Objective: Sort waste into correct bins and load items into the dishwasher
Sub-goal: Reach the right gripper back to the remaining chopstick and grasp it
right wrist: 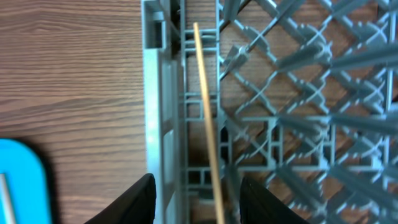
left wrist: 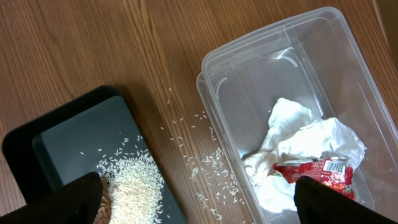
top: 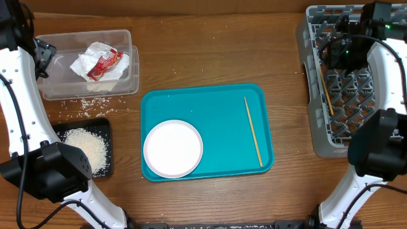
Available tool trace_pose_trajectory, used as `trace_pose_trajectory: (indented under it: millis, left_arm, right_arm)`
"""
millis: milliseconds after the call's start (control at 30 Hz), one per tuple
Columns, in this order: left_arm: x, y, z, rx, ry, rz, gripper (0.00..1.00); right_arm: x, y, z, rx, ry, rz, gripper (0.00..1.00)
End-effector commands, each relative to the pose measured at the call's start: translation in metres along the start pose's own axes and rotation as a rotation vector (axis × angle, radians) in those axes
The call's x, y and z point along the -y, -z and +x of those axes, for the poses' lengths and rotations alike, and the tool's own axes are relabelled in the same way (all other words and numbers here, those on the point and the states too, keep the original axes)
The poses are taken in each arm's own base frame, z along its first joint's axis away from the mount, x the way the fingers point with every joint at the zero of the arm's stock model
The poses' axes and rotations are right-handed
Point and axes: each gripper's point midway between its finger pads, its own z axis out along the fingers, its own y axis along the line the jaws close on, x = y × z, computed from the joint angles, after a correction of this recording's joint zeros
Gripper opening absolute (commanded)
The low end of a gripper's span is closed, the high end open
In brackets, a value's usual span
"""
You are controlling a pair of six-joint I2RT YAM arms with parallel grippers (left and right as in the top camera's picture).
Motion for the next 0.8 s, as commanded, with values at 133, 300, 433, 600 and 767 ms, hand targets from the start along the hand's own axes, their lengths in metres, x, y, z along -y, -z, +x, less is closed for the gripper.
trace_pose_trajectory:
  millis: [133,300,433,600,767]
  left_arm:
    - [-0.002,0.012,-0.003,0.028,0.022,0.011,1.0]
    - [-0.002,0.012,-0.003,0.028,0.022,0.011,1.0]
    - [-0.002,0.012,-0.003,0.028,0.022,0.011,1.0]
    - [-0.002,0.012,-0.003,0.028,0.022,0.011,1.0]
    - [-0.002,0.012,-0.003,0.028,0.022,0.01,1.0]
  right_arm:
    - [-0.094,0.115,-0.009,0.16,-0.098,-0.467,1.0]
    - [-0.146,0.139,0.013,0.068,-0.096,-0.708,0.97]
    - [-0.168,0.118,0.052,-0.107,-0.032,-0.586,0.91]
    - [-0.182,0.076,0.098,-0.29,0.025,-0.329,0.84]
    - [-0.189,0.02,0.122,-0.312,-0.03,-0.103,0.77]
